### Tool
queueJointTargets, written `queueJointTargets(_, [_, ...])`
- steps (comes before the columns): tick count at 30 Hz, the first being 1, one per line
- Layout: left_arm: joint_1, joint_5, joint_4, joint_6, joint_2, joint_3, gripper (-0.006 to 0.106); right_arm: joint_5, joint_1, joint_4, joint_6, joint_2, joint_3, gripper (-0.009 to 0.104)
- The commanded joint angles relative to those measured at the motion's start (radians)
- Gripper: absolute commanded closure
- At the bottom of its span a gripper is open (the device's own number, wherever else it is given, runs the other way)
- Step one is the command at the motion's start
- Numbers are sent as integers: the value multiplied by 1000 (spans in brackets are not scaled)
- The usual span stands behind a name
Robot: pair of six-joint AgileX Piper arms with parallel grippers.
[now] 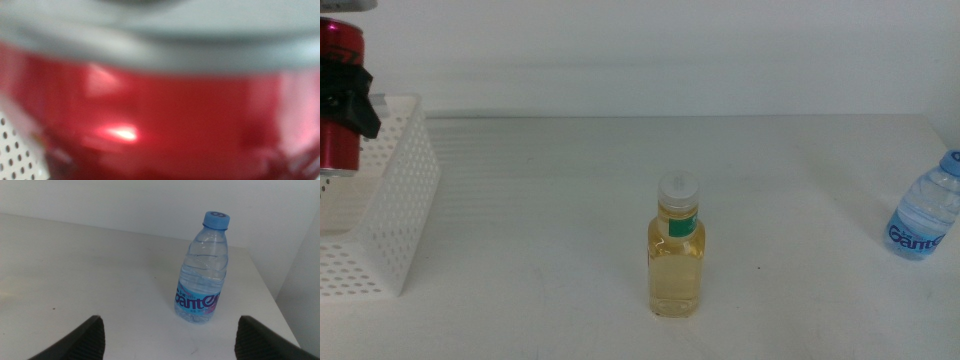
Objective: Use arms to grab the bottles and put them into the dustbin to the left of the table.
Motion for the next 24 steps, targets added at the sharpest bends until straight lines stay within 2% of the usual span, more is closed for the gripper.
queueJointTargets(1, [19,3,7,8,-13,-74,105,-80,-7,-5,-5,-28,-9,27])
queueJointTargets(6, [69,-2,51,8,35,-105,105,-80,-7,-5,-5,-28,-9,27])
queueJointTargets(11, [116,-18,52,9,94,-109,105,-80,-7,-5,-5,-28,-9,27])
queueJointTargets(24, [120,-91,127,7,253,-109,105,-80,-7,-5,-5,-28,-9,27])
